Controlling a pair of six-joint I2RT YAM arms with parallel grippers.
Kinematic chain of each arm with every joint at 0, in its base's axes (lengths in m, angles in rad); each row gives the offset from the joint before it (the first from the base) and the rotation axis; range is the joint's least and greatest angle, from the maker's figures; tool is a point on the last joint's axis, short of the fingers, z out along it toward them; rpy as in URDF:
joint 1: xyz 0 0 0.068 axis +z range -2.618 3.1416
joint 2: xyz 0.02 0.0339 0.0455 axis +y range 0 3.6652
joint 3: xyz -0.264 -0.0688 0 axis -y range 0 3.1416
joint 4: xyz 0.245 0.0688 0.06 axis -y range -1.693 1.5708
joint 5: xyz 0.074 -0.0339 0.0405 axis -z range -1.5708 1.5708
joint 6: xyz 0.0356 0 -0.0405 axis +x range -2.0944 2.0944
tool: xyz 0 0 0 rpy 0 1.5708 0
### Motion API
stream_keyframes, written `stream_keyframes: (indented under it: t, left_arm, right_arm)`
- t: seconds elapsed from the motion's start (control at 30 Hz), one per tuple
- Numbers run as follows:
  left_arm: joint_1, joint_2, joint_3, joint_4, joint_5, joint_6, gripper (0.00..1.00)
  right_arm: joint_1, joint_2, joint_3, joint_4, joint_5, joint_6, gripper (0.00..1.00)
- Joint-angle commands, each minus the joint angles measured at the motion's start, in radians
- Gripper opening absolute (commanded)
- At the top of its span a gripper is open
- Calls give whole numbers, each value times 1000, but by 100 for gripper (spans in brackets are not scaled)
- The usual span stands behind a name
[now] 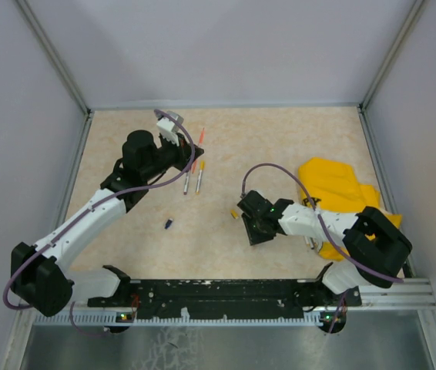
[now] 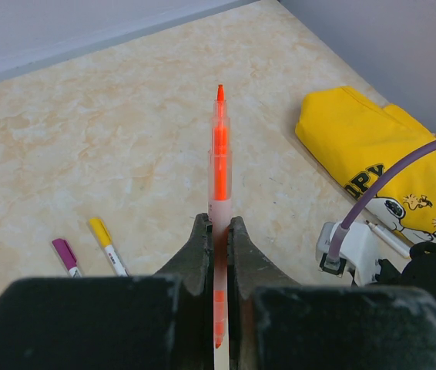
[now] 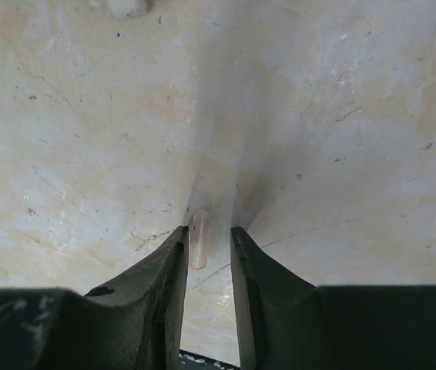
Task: Insert the pens into the pen caps
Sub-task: Insert the pen cap onto the pen.
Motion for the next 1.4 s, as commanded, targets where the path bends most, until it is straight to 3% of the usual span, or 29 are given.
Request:
stream_keyframes:
  t: [0.0,0.23,0.43,0.8,1.03,1.2,1.37]
  left_arm:
    - [5,-17,-7,17,0,6,0]
    - [5,-16,-8,15,0,6,0]
    - [6,-12,-8,15,-6,7,0]
    - [6,-12,-9,14,-7,13,0]
    - [6,-13,-8,31,79,23,0]
    - [5,-13,-16,74,271,42,2]
    - [6,-17,-26,106,367,46,3]
  right_arm:
    - [2,-10,24,-65,-41,14,28]
    - [4,-7,21,-64,-37,15,21]
    - [4,-69,12,-31,0,22,0]
    - [-4,-324,9,103,125,6,0]
    - [-3,-502,-30,353,240,7,0]
    - [-3,-611,-84,621,347,53,0]
    - [-3,-624,-82,809,373,61,0]
